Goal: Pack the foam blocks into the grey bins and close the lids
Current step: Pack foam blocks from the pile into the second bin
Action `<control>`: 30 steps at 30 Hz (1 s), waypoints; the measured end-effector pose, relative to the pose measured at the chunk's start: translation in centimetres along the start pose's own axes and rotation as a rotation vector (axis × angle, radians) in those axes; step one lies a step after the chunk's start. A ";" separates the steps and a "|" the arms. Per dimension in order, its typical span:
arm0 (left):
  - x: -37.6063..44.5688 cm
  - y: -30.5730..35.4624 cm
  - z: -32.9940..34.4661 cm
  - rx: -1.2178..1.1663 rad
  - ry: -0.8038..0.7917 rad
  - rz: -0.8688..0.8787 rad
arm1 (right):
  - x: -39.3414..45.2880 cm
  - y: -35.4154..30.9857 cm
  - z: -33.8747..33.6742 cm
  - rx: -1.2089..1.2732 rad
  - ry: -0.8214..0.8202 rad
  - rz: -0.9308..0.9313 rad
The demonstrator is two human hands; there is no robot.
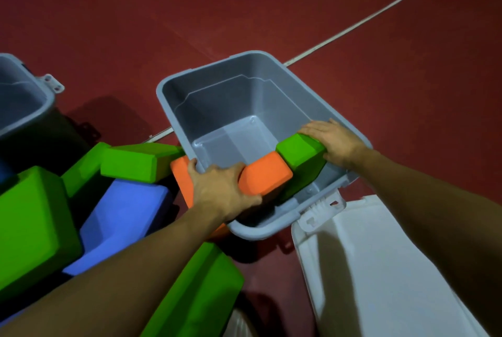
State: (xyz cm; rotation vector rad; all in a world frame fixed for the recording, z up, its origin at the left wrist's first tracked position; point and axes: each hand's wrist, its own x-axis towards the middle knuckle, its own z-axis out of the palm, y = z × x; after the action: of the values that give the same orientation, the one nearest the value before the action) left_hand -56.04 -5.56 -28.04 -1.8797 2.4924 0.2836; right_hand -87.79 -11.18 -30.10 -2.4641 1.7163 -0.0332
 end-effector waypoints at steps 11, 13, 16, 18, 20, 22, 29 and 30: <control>0.5 0.4 0.3 0.161 -0.077 0.037 | 0.9 0.6 1.7 0.012 0.049 -0.079; 0.4 0.3 0.4 0.131 -0.063 0.035 | 0.9 0.5 1.7 0.006 0.049 -0.060; 0.2 0.2 0.5 0.090 -0.038 0.037 | 0.8 0.3 1.7 -0.010 0.038 -0.023; 0.2 0.2 0.7 0.094 -0.026 0.043 | 0.8 0.2 1.6 -0.003 0.022 0.003; 0.2 0.1 0.8 0.109 -0.032 0.044 | 0.7 0.0 1.4 -0.004 -0.006 0.024; 0.4 0.1 0.9 0.118 -0.045 0.044 | 0.7 -0.2 1.3 -0.001 -0.026 0.025; -0.4 -2.2 1.1 -0.350 0.186 0.120 | 1.1 -2.0 -0.5 -0.001 -0.013 -0.008; -0.7 -3.2 1.1 -0.491 0.269 0.125 | 1.4 -2.9 -1.0 0.024 -0.012 0.001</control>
State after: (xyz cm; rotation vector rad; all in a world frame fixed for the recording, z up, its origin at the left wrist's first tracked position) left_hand -52.89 -5.62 -29.49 -2.0345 2.9388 0.7548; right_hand -84.71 -11.59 -28.83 -2.4414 1.7028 -0.0390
